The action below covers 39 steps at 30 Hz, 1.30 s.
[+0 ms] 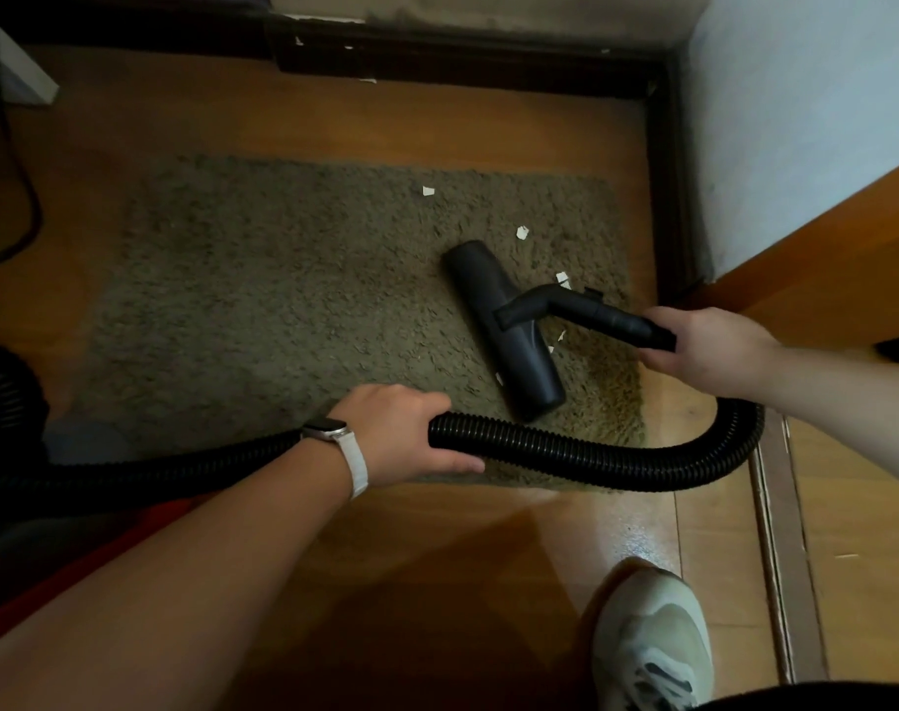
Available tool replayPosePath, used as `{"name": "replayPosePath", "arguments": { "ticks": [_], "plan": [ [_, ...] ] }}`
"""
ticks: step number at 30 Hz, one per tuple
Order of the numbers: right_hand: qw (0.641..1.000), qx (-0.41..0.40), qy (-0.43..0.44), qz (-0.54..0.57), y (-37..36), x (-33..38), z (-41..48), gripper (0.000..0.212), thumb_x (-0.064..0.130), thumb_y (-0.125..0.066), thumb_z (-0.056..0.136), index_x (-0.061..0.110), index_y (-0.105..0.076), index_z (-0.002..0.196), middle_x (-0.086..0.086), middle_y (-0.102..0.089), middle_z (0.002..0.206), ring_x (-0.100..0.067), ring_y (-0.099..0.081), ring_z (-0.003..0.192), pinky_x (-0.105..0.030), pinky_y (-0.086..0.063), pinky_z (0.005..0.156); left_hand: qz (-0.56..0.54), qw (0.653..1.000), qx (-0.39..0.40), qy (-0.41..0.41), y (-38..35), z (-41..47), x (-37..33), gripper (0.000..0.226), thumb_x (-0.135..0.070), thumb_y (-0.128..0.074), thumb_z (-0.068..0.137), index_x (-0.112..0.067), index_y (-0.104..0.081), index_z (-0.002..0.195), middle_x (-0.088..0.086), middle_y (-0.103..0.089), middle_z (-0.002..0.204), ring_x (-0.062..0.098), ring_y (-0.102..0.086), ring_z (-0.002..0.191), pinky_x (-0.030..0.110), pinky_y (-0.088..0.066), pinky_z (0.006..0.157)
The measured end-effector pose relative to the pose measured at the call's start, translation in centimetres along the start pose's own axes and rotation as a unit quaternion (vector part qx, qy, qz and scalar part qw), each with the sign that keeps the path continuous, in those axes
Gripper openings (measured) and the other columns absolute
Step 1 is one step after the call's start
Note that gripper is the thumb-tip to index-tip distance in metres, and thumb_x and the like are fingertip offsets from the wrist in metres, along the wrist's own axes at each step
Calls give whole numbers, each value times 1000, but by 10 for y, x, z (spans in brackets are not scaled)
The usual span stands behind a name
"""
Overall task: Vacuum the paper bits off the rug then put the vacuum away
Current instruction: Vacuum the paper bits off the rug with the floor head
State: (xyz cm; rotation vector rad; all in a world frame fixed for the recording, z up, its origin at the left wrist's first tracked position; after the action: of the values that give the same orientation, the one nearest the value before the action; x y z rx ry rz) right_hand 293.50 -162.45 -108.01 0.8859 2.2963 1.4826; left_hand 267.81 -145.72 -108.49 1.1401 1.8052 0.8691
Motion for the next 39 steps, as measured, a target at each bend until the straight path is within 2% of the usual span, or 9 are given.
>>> {"name": "replayPosePath", "arguments": {
  "ticks": [4,8,16,20,24,27,30,35,39],
  "plan": [
    [997,19,62,-42,-7,35,7,42,49,-57,94,28,-52,130,7,-61,75,-13,-61,67,-34,-54,62,-1,1000,5,5,-2,-6,10,59,-88,-41,73,-32,-51,90,-13,-55,76,8,-57,72,28,-45,62],
    [993,32,99,-58,-13,42,8,47,52,-57,93,30,-50,134,9,-60,75,-14,-61,70,-33,-53,66,3,1000,16,3,-10,-9,10,60,-90,-38,73,-33,-50,88,-13,-55,75,8,-56,71,27,-44,61],
    [998,43,38,-1,-12,-13,-5,44,46,-64,91,31,-54,132,12,-61,74,-6,-60,65,-24,-47,54,-20,999,22,-16,-9,1,-10,55,-89,-39,75,-35,-45,85,-13,-56,76,9,-55,70,28,-41,60],
    [999,39,0,11,-14,-32,-9,36,45,-63,91,31,-56,124,9,-62,72,-7,-60,63,-26,-45,50,-20,999,17,-23,-9,4,-16,55,-89,-40,75,-35,-48,86,-14,-54,73,5,-51,65,27,-38,56],
    [999,39,13,-9,-19,-16,-8,36,48,-62,91,30,-56,122,9,-59,70,-4,-57,62,-24,-40,49,-11,999,25,-33,-13,3,-17,59,-88,-39,75,-33,-53,94,-13,-57,78,7,-55,70,27,-39,58],
    [997,50,55,-31,-25,14,-4,41,49,-60,92,32,-51,129,12,-55,69,1,-52,60,-22,-38,50,-13,999,38,-23,-17,-3,-4,59,-88,-40,75,-34,-54,96,-13,-58,79,7,-57,72,26,-40,58],
    [996,59,60,-31,-25,20,-2,39,52,-58,92,33,-52,125,11,-57,70,-1,-54,61,-25,-42,52,-22,999,39,-11,-18,-5,4,59,-88,-41,75,-34,-54,95,-13,-58,79,8,-57,72,26,-39,57],
    [1000,1,22,13,-6,-9,-5,40,44,-65,91,28,-57,127,14,-55,67,-2,-54,58,-24,-39,48,-21,999,25,-12,-13,2,-4,56,-89,-39,74,-35,-48,87,-14,-56,76,8,-56,71,28,-43,61],
    [996,-35,-10,79,3,-30,-17,28,41,-67,90,32,-59,115,10,-60,68,-6,-57,58,-26,-39,47,-22,1000,1,-15,-5,11,-4,55,-89,-38,74,-34,-41,75,-14,-54,72,2,-51,64,27,-39,57]
  ]
}}
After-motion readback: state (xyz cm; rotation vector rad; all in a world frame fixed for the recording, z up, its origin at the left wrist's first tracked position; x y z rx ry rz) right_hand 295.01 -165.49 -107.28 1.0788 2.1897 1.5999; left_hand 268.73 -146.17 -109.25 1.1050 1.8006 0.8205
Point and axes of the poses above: each hand's wrist, its own z-axis towards the middle knuckle, its own y-axis out of the back of the hand, x = y × z, the point moved 9 cm from there along z, towards the middle knuckle
